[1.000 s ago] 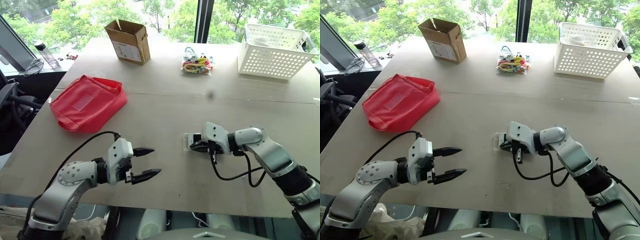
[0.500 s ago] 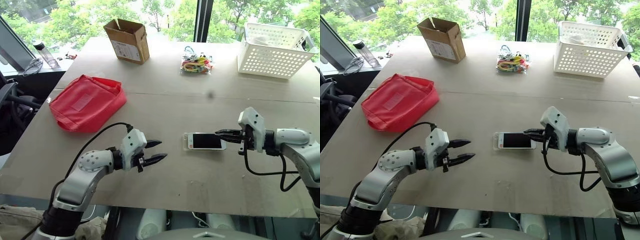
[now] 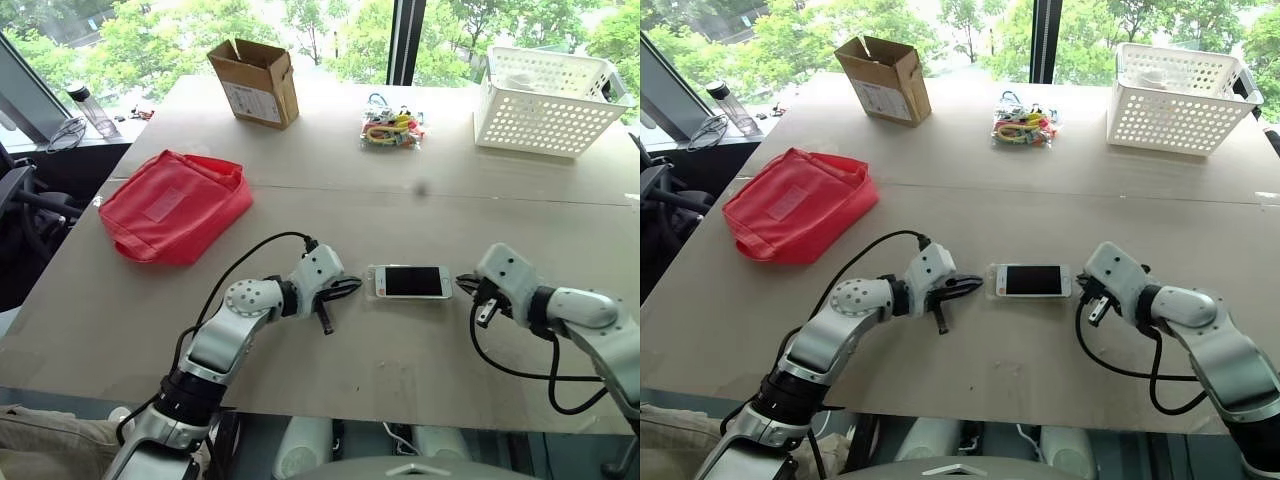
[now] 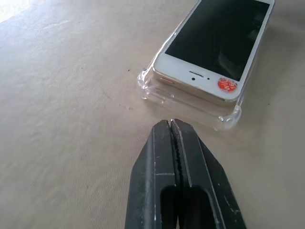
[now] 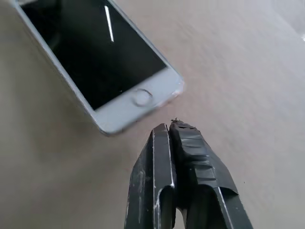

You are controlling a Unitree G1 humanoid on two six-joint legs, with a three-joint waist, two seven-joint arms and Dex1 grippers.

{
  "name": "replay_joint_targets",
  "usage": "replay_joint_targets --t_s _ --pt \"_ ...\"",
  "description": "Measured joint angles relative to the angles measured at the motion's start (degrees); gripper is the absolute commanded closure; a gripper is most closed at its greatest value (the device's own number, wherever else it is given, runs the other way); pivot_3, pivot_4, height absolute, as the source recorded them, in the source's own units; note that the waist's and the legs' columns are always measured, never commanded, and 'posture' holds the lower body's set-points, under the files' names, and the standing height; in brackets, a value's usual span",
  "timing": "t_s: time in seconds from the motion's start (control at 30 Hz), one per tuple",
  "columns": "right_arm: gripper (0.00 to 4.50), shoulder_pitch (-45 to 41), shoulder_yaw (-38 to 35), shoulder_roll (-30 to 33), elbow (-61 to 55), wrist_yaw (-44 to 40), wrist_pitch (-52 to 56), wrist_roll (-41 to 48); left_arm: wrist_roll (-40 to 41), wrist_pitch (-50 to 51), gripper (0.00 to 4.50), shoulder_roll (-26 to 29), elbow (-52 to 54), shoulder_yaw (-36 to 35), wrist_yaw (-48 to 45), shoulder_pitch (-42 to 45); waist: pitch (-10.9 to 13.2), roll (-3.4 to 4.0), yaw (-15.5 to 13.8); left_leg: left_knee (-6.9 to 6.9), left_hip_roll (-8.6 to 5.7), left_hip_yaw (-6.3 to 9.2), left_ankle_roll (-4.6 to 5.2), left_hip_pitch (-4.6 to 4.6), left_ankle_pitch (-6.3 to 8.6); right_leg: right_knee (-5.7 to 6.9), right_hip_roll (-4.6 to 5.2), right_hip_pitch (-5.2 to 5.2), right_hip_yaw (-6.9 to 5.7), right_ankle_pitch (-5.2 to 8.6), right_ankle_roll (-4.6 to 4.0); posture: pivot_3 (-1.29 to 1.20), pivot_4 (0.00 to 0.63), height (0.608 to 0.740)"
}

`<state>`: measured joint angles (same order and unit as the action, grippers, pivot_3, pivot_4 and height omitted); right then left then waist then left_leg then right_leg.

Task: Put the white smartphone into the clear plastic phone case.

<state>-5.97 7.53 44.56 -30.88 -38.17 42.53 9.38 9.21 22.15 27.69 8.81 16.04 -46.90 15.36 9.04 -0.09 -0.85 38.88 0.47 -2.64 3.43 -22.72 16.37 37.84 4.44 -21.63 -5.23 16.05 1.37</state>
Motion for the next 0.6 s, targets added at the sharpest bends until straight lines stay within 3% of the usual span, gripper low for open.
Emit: replay_joint_targets --t_s 0.13,0.3,0.5,0.6 --pt "4.50 -5.5 6.5 -2.3 3.9 0.2 -0.5 -4.7 -0.9 0.7 4.49 -1.0 -0.3 -0.1 1.2 0.4 0.0 -0.03 0.0 0.13 0.00 0.01 0.00 0.00 0.00 0.05 -0.01 0.01 0.00 0.00 0.00 0.00 0.150 0.733" --pt "4.50 -8.2 9.5 -4.4 5.2 -0.2 -0.4 -7.1 -2.0 1.3 4.49 -1.0 -0.4 -1.1 2.1 0.6 0.0 -0.06 0.2 0.19 0.04 0.03 -0.03 0.05 -0.02 0.16 -0.06 0.02 0.02 -0.01 -0.01 0.00 0.150 0.733" --pt "4.50 -8.2 9.3 -4.5 5.2 -0.8 -0.8 -7.8 -2.1 2.6 4.49 -1.1 0.2 -2.2 2.1 0.2 -0.1 -0.08 0.2 0.19 0.05 0.02 -0.04 0.06 -0.02 0.16 -0.07 0.02 0.05 -0.01 -0.01 0.00 0.150 0.733" --pt "4.50 -5.4 3.6 -5.2 5.1 -2.1 0.0 -3.2 4.6 6.2 4.49 -1.2 2.2 -7.6 1.4 -2.8 0.0 -0.08 0.1 0.18 0.07 0.04 -0.04 -0.02 -0.02 0.11 -0.05 -0.01 0.04 -0.01 -0.01 0.00 0.150 0.733"
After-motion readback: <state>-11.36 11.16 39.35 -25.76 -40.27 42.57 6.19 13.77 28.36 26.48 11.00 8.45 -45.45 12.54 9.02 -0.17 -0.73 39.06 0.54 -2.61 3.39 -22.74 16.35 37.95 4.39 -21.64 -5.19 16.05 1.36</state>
